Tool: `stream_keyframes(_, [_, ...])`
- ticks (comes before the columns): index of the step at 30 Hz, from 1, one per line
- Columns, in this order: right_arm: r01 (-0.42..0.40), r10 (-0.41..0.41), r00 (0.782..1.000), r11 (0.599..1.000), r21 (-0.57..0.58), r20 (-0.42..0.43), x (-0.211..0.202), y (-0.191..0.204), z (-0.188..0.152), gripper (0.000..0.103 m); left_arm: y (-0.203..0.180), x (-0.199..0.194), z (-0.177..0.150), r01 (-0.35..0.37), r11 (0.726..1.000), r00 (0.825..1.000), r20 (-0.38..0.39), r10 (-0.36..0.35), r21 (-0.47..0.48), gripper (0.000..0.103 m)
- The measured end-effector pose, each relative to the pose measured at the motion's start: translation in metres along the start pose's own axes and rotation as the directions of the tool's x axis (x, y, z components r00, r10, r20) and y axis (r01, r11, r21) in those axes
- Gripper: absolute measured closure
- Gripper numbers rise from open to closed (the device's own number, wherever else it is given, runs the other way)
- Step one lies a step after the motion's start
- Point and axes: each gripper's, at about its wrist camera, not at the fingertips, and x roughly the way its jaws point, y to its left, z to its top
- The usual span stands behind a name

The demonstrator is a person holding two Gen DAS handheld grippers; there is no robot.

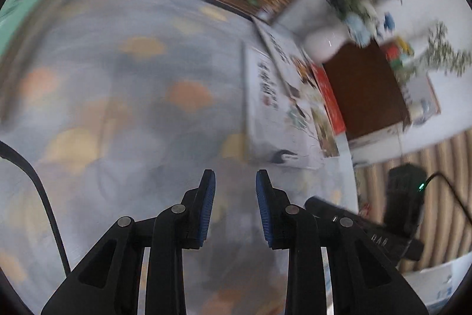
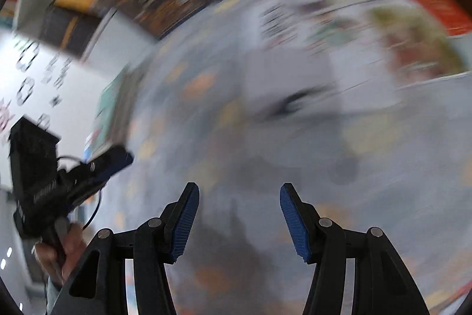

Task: Organize books

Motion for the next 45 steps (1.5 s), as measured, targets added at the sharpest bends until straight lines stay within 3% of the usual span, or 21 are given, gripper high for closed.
stream_keyframes(3, [0.089, -0.086, 0.995, 0.995, -0.054, 0.054, -0.01, -0.025, 0.027, 0.047, -0.022, 0.038, 0.01, -0.039, 0.999, 0.999, -0.019, 0.039, 0.009, 0.077])
stream_keyframes(5, [0.114, -0.109, 0.991, 0.992, -0.054, 0.078, -0.011, -0.036, 0.042, 0.047, -0.03, 0.055, 0.017, -0.107, 0.994, 0.994, 0.003, 0.107, 0.018, 0.077])
stream_keyframes(9, [0.13, -0.128, 0.989, 0.991, -0.017, 0.08, 0.001, -0.058, 0.076, 0.047, -0.029, 0.082, 0.029, -0.245, 0.969, 0.968, 0.048, 0.246, -0.027, 0.077])
stream_keyframes(11, [0.12, -0.118, 0.989, 0.993, -0.022, 0.086, 0.01, -0.061, 0.085, 0.047, -0.023, 0.094, 0.034, -0.216, 0.975, 0.976, 0.013, 0.217, -0.059, 0.077])
stream_keyframes(16, [0.142, -0.135, 0.988, 0.984, -0.111, 0.068, 0.028, -0.049, 0.093, 0.046, -0.024, 0.092, 0.034, -0.187, 0.979, 0.982, 0.026, 0.19, -0.086, 0.077])
stream_keyframes(19, [0.151, -0.143, 0.988, 0.976, -0.155, 0.061, 0.032, -0.04, 0.092, 0.043, -0.026, 0.093, 0.029, -0.135, 0.985, 0.99, 0.017, 0.137, -0.105, 0.077])
stream_keyframes(25, [0.195, -0.186, 0.981, 0.948, -0.251, 0.057, 0.033, -0.025, 0.076, 0.036, -0.038, 0.084, 0.006, -0.165, 0.984, 0.986, 0.016, 0.167, -0.062, 0.077])
stream_keyframes(28, [0.158, -0.154, 0.987, 0.944, -0.289, 0.039, 0.03, -0.015, 0.059, 0.036, -0.032, 0.067, -0.017, -0.169, 0.983, 0.985, 0.016, 0.171, -0.076, 0.077])
stream_keyframes(32, [0.115, -0.124, 0.992, 0.913, -0.392, 0.001, 0.026, 0.006, 0.016, 0.034, -0.013, 0.034, -0.065, -0.128, 0.978, 0.991, 0.02, 0.133, -0.163, 0.077])
stream_keyframes(37, [-0.018, -0.037, 0.994, 0.868, -0.497, -0.102, 0.024, 0.02, -0.045, 0.029, 0.015, 0.002, -0.126, -0.114, 0.96, 0.993, -0.01, 0.116, -0.255, 0.077])
stream_keyframes(39, [-0.065, -0.018, 0.985, 0.885, -0.461, -0.174, 0.028, 0.01, -0.06, 0.033, 0.02, -0.007, -0.139, -0.104, 0.952, 0.994, 0.001, 0.108, -0.287, 0.077])
stream_keyframes(43, [-0.051, -0.015, 0.988, 0.905, -0.423, -0.151, 0.013, -0.003, -0.069, 0.039, 0.025, -0.015, -0.152, -0.124, 0.939, 0.989, 0.031, 0.142, -0.322, 0.077])
stream_keyframes(45, [-0.012, -0.025, 0.995, 0.922, -0.387, -0.092, 0.007, -0.011, -0.068, 0.059, 0.028, -0.01, -0.151, -0.099, 0.934, 0.992, 0.039, 0.119, -0.342, 0.077])
